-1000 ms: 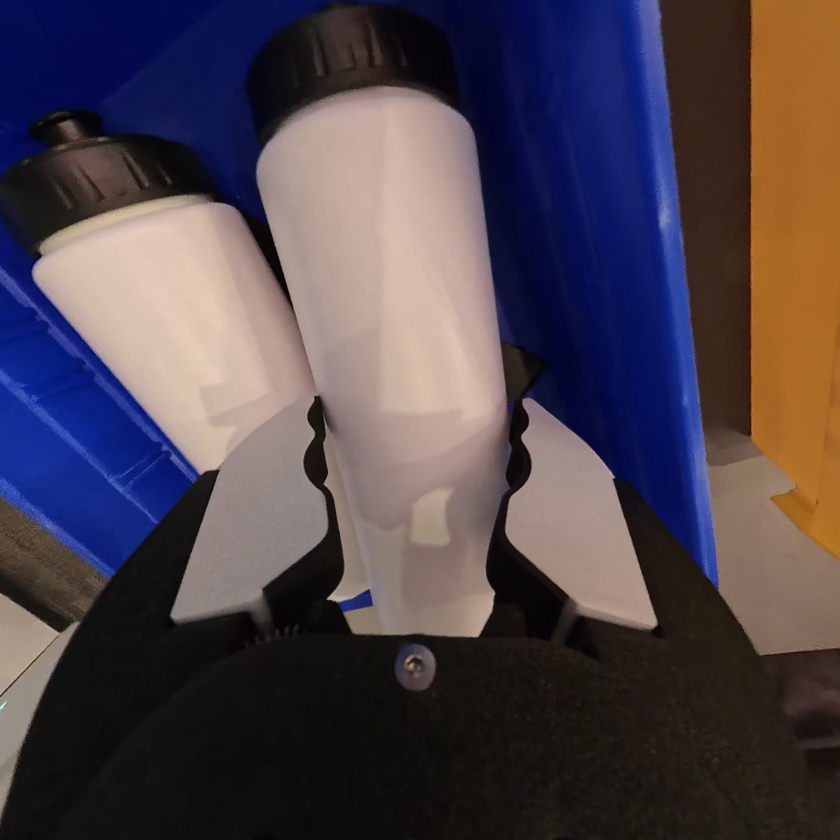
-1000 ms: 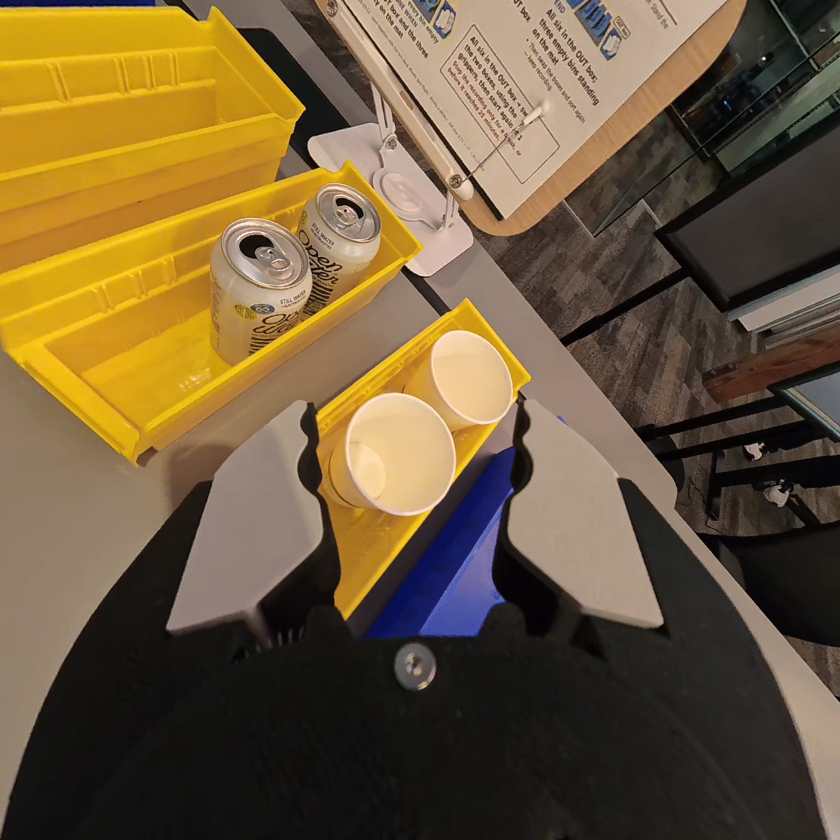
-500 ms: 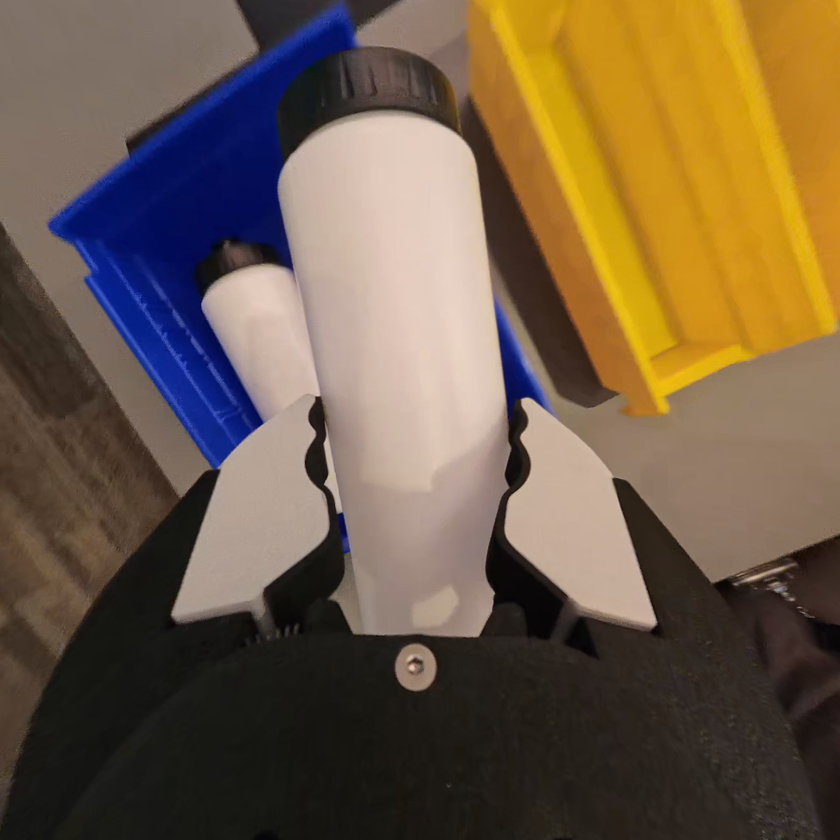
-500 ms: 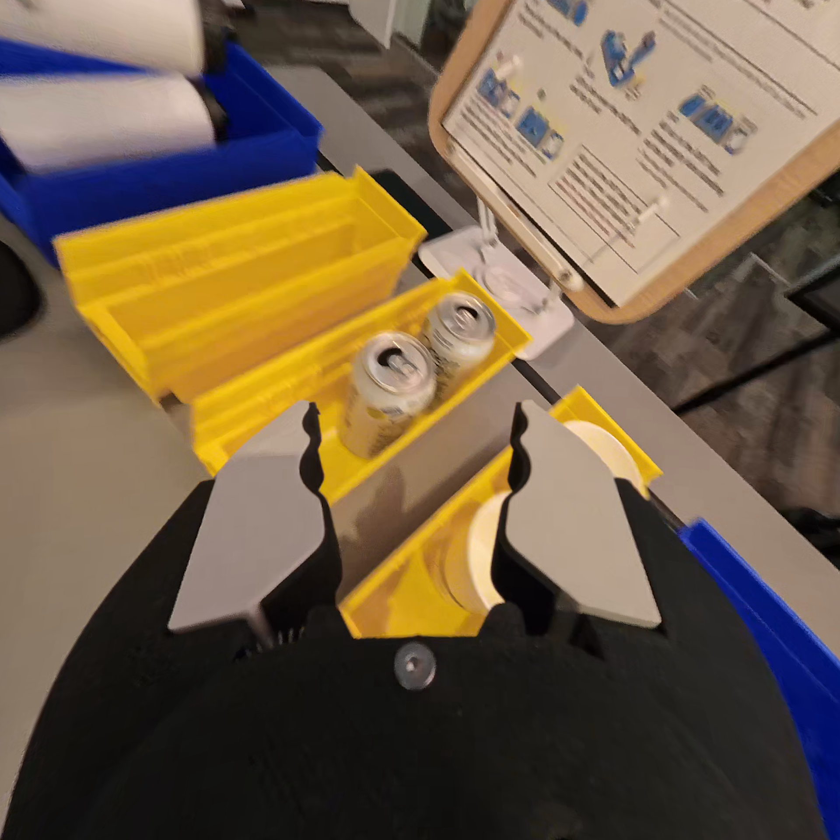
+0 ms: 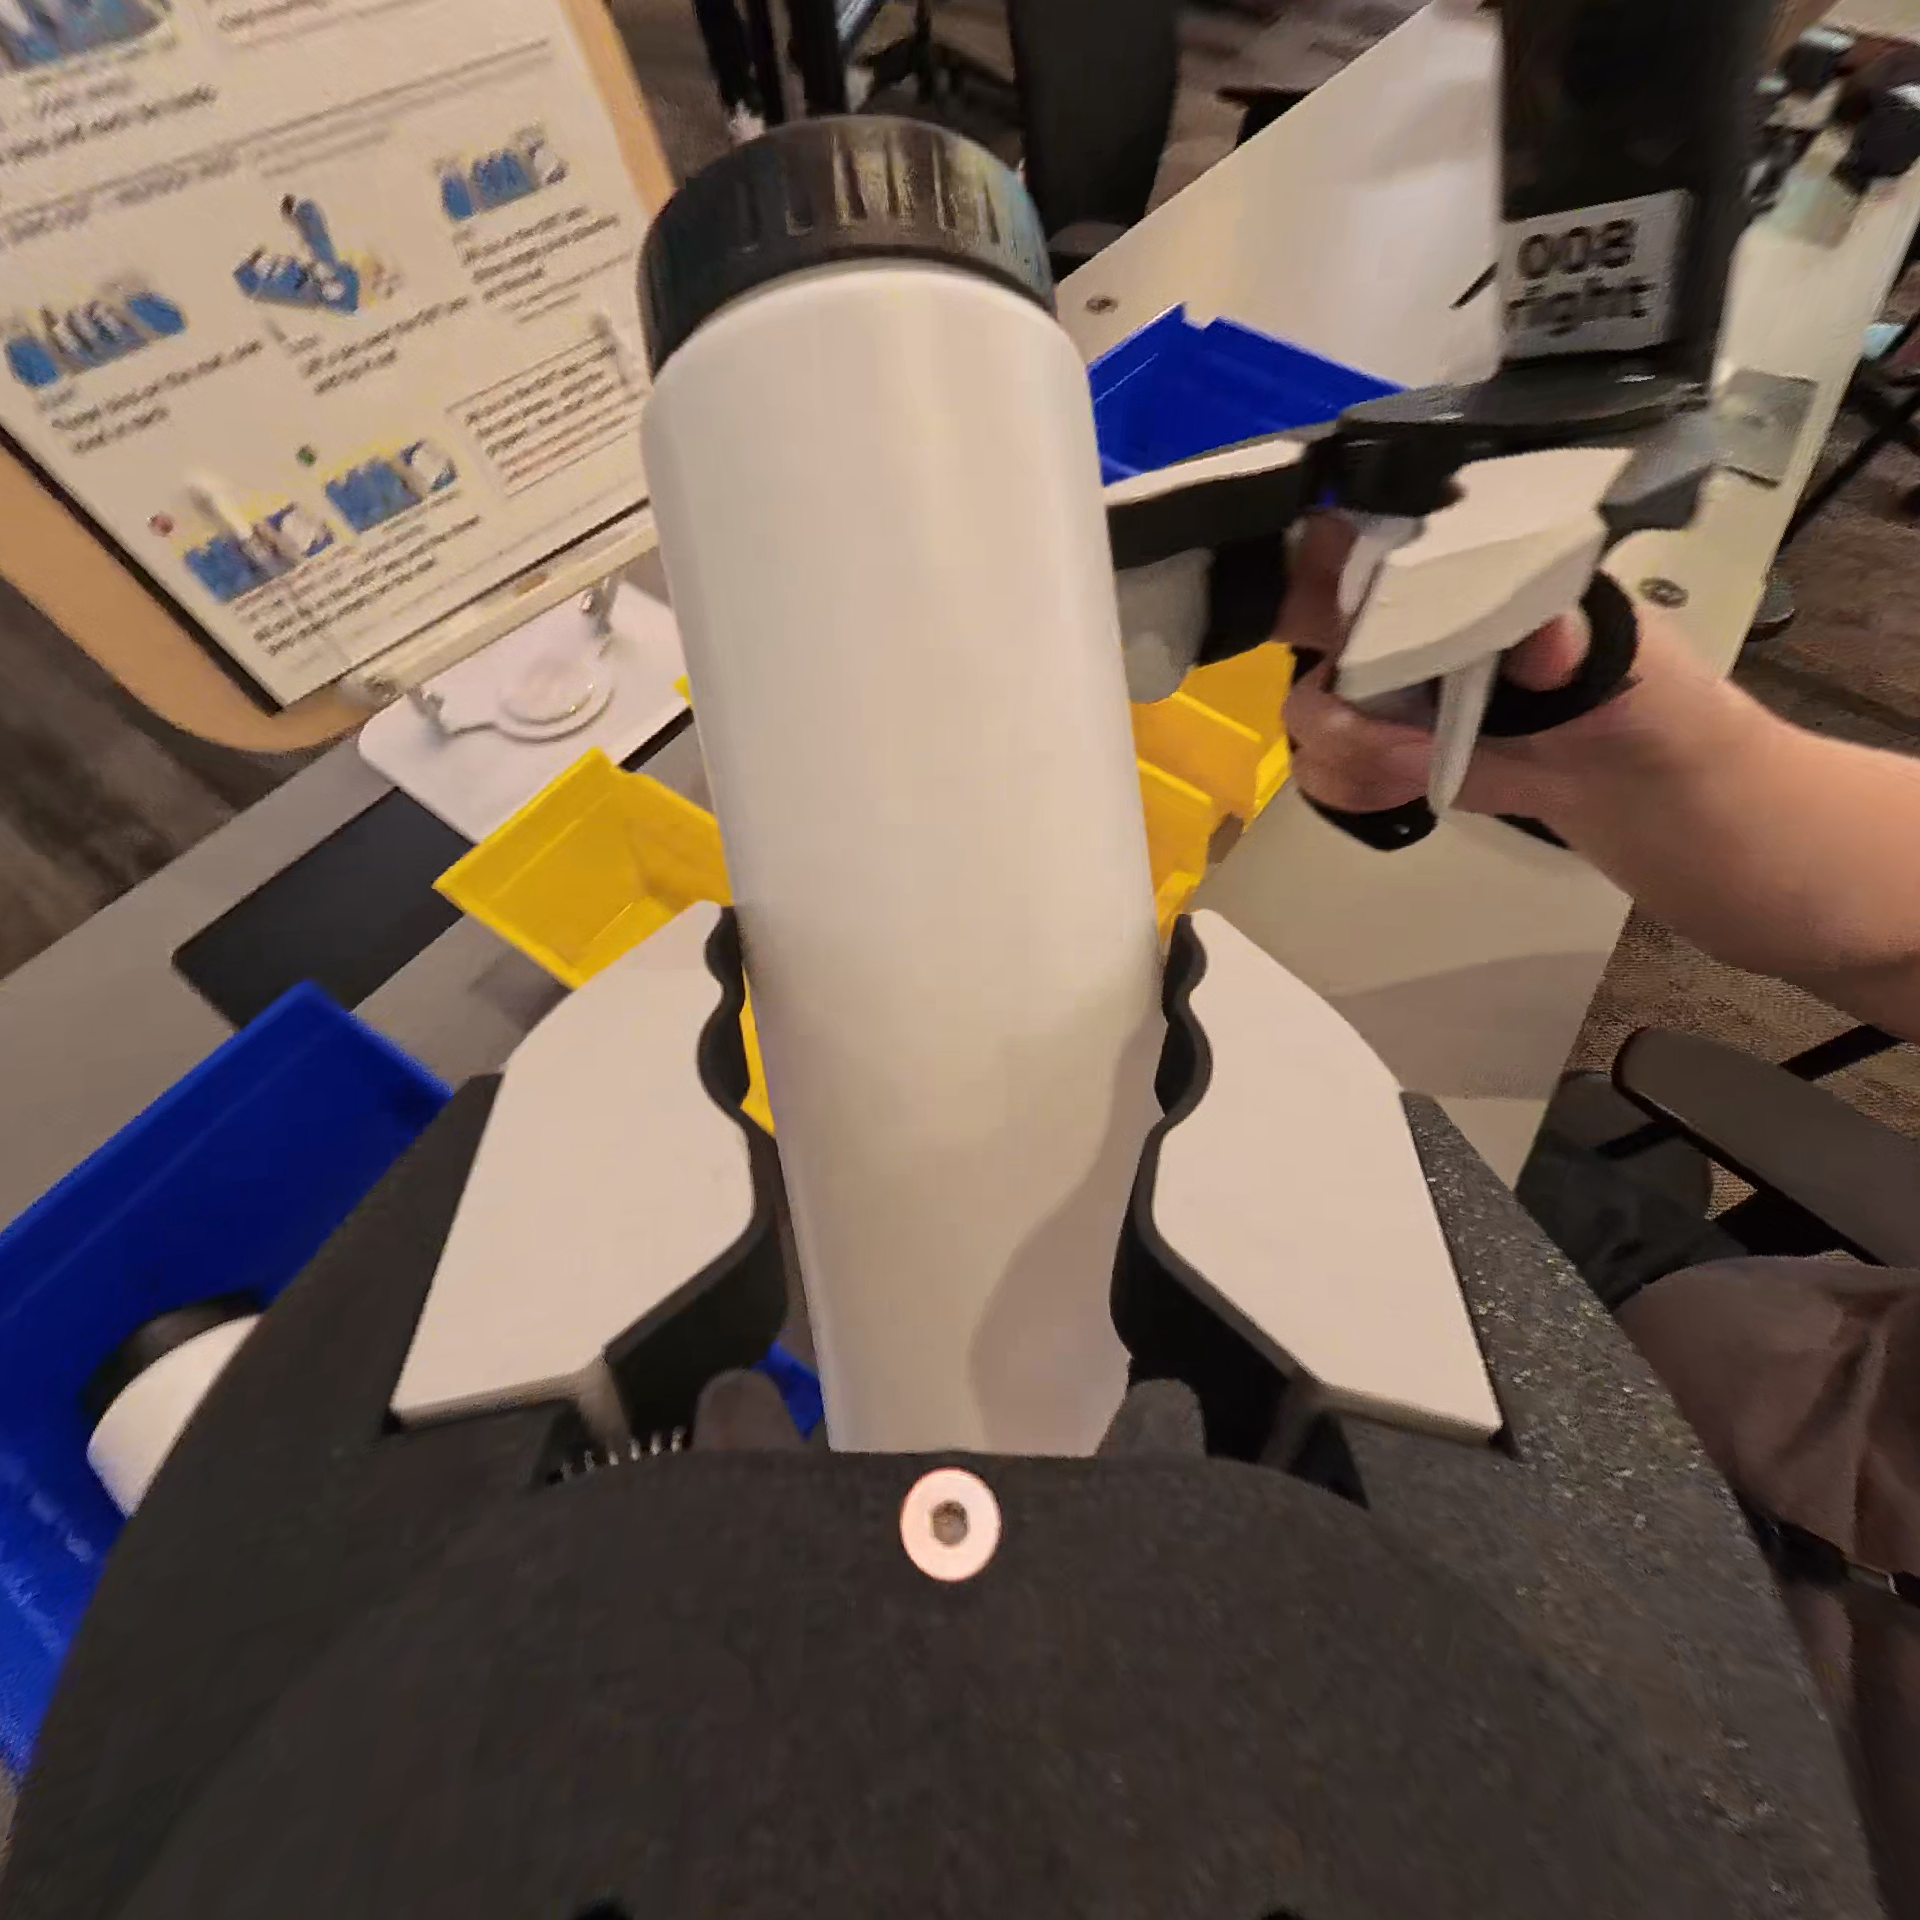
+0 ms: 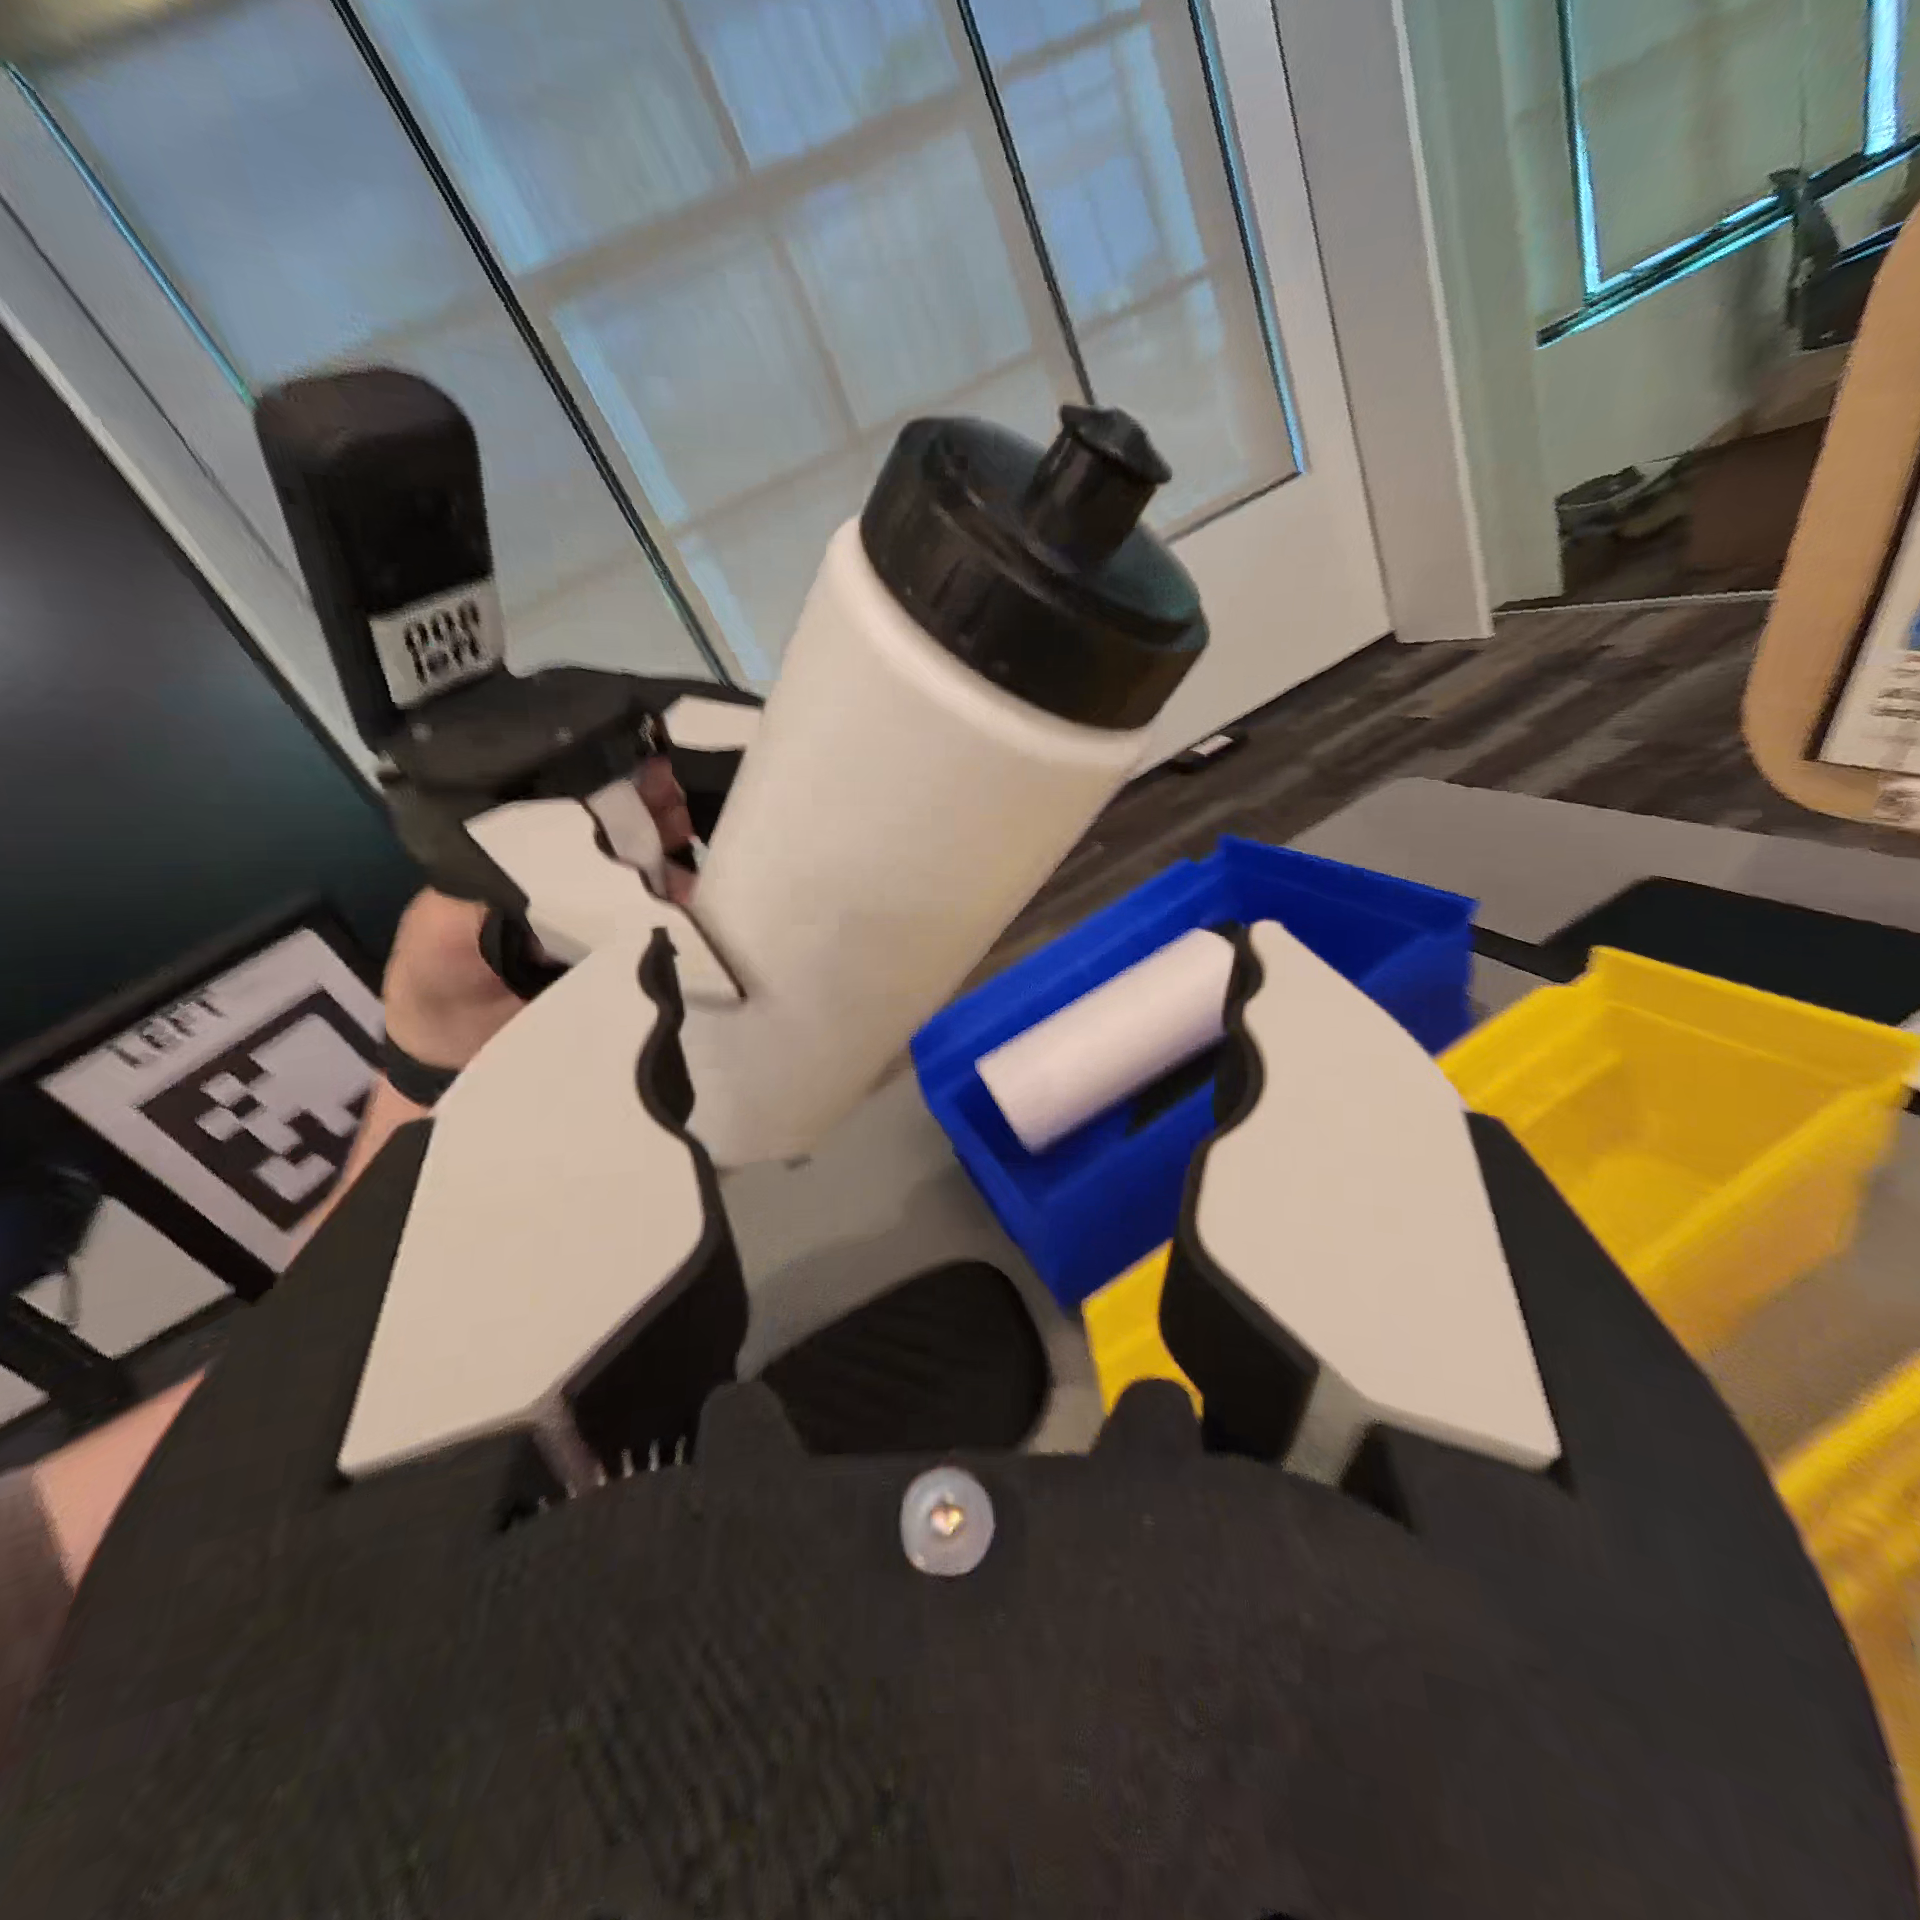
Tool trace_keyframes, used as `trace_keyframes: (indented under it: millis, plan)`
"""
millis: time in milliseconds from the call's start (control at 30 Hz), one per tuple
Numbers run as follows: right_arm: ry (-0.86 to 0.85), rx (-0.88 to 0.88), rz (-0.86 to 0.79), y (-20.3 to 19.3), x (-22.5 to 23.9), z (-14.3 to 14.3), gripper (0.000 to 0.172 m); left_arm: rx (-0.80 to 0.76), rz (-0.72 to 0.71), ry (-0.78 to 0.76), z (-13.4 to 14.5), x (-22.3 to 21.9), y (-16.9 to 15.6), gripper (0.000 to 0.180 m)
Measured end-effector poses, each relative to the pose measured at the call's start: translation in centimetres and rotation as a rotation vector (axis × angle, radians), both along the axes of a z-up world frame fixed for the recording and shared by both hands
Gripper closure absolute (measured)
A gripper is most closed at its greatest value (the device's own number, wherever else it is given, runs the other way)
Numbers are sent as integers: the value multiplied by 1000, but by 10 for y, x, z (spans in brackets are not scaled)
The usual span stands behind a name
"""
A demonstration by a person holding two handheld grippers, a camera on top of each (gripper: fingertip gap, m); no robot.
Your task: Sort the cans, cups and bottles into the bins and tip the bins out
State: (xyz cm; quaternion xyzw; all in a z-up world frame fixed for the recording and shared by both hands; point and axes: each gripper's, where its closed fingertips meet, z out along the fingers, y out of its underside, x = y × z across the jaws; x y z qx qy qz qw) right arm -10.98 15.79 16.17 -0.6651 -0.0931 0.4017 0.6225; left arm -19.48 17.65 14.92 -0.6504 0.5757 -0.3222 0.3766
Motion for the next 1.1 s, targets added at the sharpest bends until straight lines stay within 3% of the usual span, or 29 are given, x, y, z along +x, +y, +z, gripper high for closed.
trace_keyframes:
  millis: [200, 400, 500, 533, 567, 600, 667, 800, 900, 1100]
  plan:
    - [20, -37, 72, 4, -19, 3, 72, -7, -98, -69, -6, 5, -26, 102]
    - [-59, -106, 210, 0, -44, -20, 97, 19, -128, -61, -21, 2, -29, 102]
    - [-65, -103, 230, -1, -42, -25, 125, 50, -75, -55, -25, -5, -17, 102]
    - [-75, -71, 242, -1, -41, -25, 169, 62, -55, -54, -26, -9, -11, 103]
    - [-39, -36, 241, -1, -38, -20, 171, 56, -67, -57, -27, -11, -10, 103]
    - [1, -32, 251, 0, -38, -17, 169, 29, -89, -59, -30, -12, -12, 103]
    - [-5, -97, 279, 4, -43, -25, 119, -7, -92, -68, -36, -12, -12, 104]
    - [-148, -157, 262, 12, -52, -54, 95, -29, -108, -99, -46, -7, -13, 105]
    - [-141, -113, 223, 18, -52, -49, 76, -23, -159, -83, -55, -6, -20, 105]
    - [-130, -12, 215, 15, -56, -28, 86, 18, -188, -69, -58, -3, -25, 105]
